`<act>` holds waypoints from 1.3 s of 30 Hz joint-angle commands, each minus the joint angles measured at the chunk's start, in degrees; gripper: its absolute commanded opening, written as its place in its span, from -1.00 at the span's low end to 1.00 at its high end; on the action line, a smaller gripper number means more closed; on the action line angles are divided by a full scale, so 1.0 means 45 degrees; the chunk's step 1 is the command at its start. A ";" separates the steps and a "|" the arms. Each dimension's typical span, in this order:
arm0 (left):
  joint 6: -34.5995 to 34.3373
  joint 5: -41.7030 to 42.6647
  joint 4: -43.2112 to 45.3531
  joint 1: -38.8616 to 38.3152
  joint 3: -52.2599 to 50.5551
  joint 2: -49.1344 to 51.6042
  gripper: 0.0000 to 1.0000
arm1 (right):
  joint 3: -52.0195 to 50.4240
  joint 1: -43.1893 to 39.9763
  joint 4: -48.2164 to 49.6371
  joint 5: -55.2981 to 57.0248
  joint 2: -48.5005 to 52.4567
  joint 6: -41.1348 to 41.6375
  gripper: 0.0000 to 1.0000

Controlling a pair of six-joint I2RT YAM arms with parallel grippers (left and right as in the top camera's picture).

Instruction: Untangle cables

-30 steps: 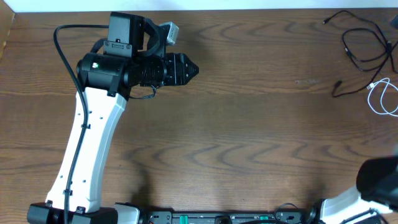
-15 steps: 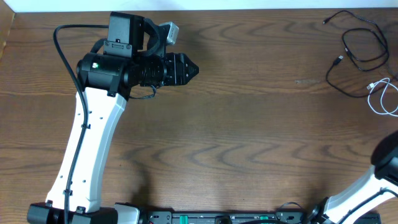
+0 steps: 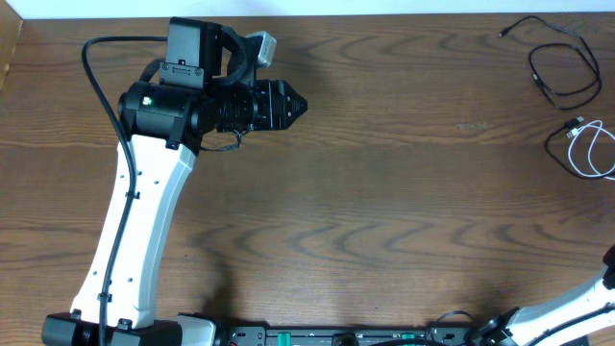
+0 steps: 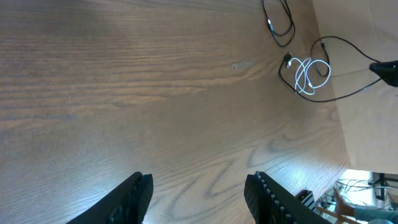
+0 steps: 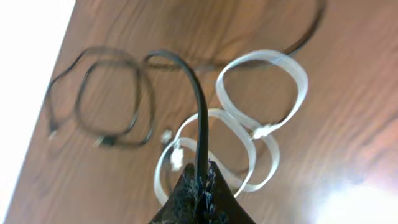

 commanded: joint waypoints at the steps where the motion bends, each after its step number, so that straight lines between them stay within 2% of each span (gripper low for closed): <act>1: 0.0306 -0.0112 -0.0005 -0.0005 -0.0146 0.0053 0.06 | 0.0019 0.0063 -0.0733 -0.2084 -0.0379 -0.0155 -0.98; 9: 0.0306 -0.0112 -0.0010 -0.0005 -0.0146 0.0053 0.06 | 0.0019 0.0039 -0.2225 -0.1098 -0.0695 -0.0155 -0.98; 12: 0.0306 -0.0117 -0.0005 -0.0005 -0.0146 0.0053 0.06 | 0.0019 0.0010 -0.2453 -0.0753 -0.0767 -0.0427 -0.65; 14: 0.0306 -0.0117 0.0000 -0.0005 -0.0146 0.0053 0.06 | 0.0019 0.0000 -0.2458 -0.0758 -0.0840 -0.0617 -0.23; 16: 0.0311 -0.0121 0.0005 -0.0005 -0.0146 0.0053 0.06 | 0.0019 0.0005 -0.2497 -0.0758 -0.0976 -0.0646 0.04; 21: 0.0311 -0.0272 0.0005 -0.0005 -0.0146 0.0053 0.06 | 0.0019 0.0151 -0.2477 -0.1705 -0.1525 -0.1180 0.11; 25: 0.0311 -0.0355 0.0073 -0.0005 -0.0146 0.0053 0.07 | 0.0019 0.0777 -0.2385 -0.3507 -0.2268 -0.2817 0.52; 28: 0.0311 -0.0359 0.0194 -0.0005 -0.0146 0.0053 0.08 | 0.0019 0.1637 -0.2409 -0.4022 -0.2798 -0.3560 0.66; 30: 0.0311 -0.0680 0.0238 -0.0005 -0.0146 0.0053 0.19 | 0.0019 0.2390 -0.2448 -0.4002 -0.3113 -0.3997 0.74; 32: 0.0311 -0.1287 0.0238 -0.0005 -0.0146 0.0053 0.22 | 0.0019 0.3235 -0.2438 -0.3949 -0.3347 -0.4303 0.83; 34: 0.0311 -0.2176 0.0228 -0.0005 -0.0146 0.0053 0.25 | 0.0019 0.4061 -0.2424 -0.3735 -0.3473 -0.4454 0.84; 35: 0.0311 -0.2705 0.0223 -0.0005 -0.0146 0.0053 0.42 | 0.0019 0.4571 -0.2424 -0.3492 -0.3502 -0.4454 0.85; 36: 0.0311 -0.3395 0.0209 -0.0005 -0.0146 0.0053 0.46 | 0.0019 0.5056 -0.2429 -0.3215 -0.3502 -0.4454 0.85; 38: 0.0311 -0.4687 0.0165 -0.0005 -0.0146 0.0053 0.91 | 0.0019 0.5863 -0.2443 -0.2637 -0.3492 -0.4454 0.85; 39: 0.0311 -0.5280 0.0126 -0.0005 -0.0146 0.0053 0.93 | 0.0019 0.6266 -0.2443 -0.2307 -0.3478 -0.4454 0.85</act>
